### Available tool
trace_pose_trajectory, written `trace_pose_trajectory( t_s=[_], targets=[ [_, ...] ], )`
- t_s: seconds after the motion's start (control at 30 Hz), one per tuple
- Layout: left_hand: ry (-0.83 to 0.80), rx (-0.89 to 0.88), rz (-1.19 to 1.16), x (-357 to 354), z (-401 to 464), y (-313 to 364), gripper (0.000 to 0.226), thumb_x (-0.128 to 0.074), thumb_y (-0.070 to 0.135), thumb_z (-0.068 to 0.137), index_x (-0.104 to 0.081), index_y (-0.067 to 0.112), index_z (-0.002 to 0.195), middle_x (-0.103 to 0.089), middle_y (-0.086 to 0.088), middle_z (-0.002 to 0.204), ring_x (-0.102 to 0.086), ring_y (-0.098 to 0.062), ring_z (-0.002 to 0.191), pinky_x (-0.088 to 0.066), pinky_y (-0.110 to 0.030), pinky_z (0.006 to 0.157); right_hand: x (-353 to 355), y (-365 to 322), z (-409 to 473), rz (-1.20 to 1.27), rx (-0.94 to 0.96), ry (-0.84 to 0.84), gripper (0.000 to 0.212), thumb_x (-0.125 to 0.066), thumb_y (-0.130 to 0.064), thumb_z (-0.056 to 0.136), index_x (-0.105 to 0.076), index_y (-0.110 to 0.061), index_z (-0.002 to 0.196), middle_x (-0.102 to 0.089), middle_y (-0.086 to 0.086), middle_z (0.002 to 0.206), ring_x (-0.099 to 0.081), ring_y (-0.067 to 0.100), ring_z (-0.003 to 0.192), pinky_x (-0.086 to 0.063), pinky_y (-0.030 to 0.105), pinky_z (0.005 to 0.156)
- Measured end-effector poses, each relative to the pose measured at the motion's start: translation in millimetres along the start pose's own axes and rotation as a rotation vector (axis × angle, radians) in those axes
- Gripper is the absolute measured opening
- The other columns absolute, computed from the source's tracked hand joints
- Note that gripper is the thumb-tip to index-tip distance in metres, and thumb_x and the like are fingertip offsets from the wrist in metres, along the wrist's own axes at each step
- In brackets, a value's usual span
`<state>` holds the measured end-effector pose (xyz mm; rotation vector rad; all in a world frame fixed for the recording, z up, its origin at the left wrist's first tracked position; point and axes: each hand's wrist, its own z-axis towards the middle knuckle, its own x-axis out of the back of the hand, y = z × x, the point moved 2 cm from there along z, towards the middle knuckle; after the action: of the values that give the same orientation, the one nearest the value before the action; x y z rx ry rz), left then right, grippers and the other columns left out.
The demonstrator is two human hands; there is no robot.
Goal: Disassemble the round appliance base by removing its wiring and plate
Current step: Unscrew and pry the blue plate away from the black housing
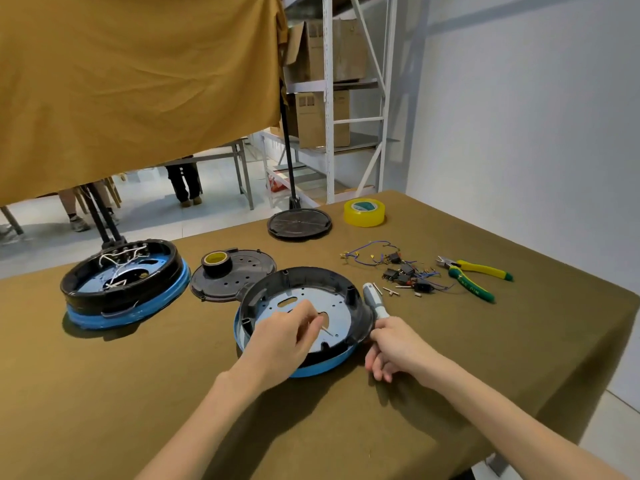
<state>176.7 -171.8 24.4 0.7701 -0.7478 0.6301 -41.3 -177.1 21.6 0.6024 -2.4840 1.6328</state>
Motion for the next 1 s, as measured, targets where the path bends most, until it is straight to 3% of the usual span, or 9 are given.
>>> trace_pose_trajectory(
  t_s=[0.1,0.23,0.4,0.5,0.67,0.73,0.83,0.9,1.0],
  targets=[
    [-0.067,0.109,-0.09,-2,0,-6,0.017,-0.05,0.043,0.105,-0.058,0.032,0.095,-0.057,0.01,0.068,-0.055,-0.011,0.065,-0.043,-0.026,0.056,8,-1,1,-0.126,0.124,0.152,0.011,-0.042,-0.012,0.106,-0.049,-0.01,0.115,-0.068,0.005,0.062,-0.058,0.015,0.044,-0.045,0.025,0.04],
    [-0.108,0.193,-0.219,4,11,-5,0.01,-0.057,0.04,0.102,-0.065,0.035,0.098,-0.067,0.016,0.082,-0.064,-0.005,0.08,-0.053,-0.022,0.067,10,-11,-8,-0.322,0.478,0.458,0.01,-0.057,-0.017,0.099,-0.054,-0.026,0.097,-0.061,-0.003,0.066,-0.054,0.006,0.056,-0.044,0.026,0.052],
    [-0.119,0.189,-0.454,18,22,-3,0.008,-0.066,0.029,0.099,-0.074,0.03,0.1,-0.073,0.016,0.088,-0.07,-0.01,0.081,-0.053,-0.017,0.067,-9,-35,-2,-0.392,0.698,0.167,0.011,-0.067,-0.029,0.096,-0.068,-0.031,0.107,-0.063,-0.013,0.094,-0.057,0.001,0.081,-0.045,0.013,0.067],
    [-0.116,0.163,-0.543,25,26,-5,0.008,-0.07,0.028,0.097,-0.078,0.031,0.099,-0.075,0.013,0.086,-0.071,-0.011,0.079,-0.053,-0.017,0.065,-15,-47,4,-0.386,0.843,0.053,0.012,-0.069,-0.025,0.097,-0.072,-0.035,0.103,-0.068,-0.02,0.089,-0.061,0.003,0.082,-0.044,0.012,0.068],
    [-0.135,0.169,-0.454,20,23,-16,0.013,-0.072,0.039,0.094,-0.072,0.037,0.108,-0.074,0.019,0.093,-0.071,-0.008,0.088,-0.053,-0.016,0.07,-6,-39,20,-0.381,0.854,-0.038,0.017,-0.063,-0.026,0.101,-0.078,-0.023,0.109,-0.073,-0.012,0.081,-0.069,0.011,0.068,-0.054,0.019,0.064],
    [-0.253,0.213,-0.381,14,14,-20,0.027,-0.068,0.055,0.092,-0.064,0.043,0.115,-0.069,0.026,0.102,-0.067,-0.002,0.097,-0.05,-0.014,0.078,-2,-35,28,-0.317,0.835,0.075,0.018,-0.06,-0.022,0.103,-0.074,-0.022,0.114,-0.073,-0.01,0.081,-0.069,0.013,0.066,-0.058,0.027,0.066],
    [-0.477,0.195,-0.231,7,5,-20,0.041,-0.059,0.073,0.086,-0.069,0.044,0.114,-0.066,0.03,0.102,-0.063,0.003,0.099,-0.054,-0.018,0.079,6,-30,36,-0.151,0.759,0.247,0.013,-0.058,-0.019,0.103,-0.067,-0.023,0.112,-0.073,-0.007,0.079,-0.068,0.014,0.062,-0.059,0.034,0.066],
    [-0.526,0.197,-0.201,8,5,-16,0.042,-0.059,0.069,0.088,-0.074,0.04,0.114,-0.07,0.029,0.1,-0.065,0.005,0.095,-0.059,-0.026,0.082,8,-29,40,-0.09,0.726,0.276,0.011,-0.058,-0.019,0.103,-0.063,-0.024,0.111,-0.074,-0.005,0.077,-0.067,0.013,0.061,-0.057,0.028,0.064],
    [-0.492,0.143,-0.128,12,10,-7,0.036,-0.059,0.057,0.096,-0.075,0.034,0.119,-0.074,0.023,0.101,-0.067,0.006,0.091,-0.06,-0.026,0.081,10,-29,42,-0.011,0.709,0.315,0.011,-0.058,-0.018,0.103,-0.062,-0.021,0.113,-0.074,-0.002,0.075,-0.066,0.012,0.059,-0.051,0.021,0.061]
  ],
)
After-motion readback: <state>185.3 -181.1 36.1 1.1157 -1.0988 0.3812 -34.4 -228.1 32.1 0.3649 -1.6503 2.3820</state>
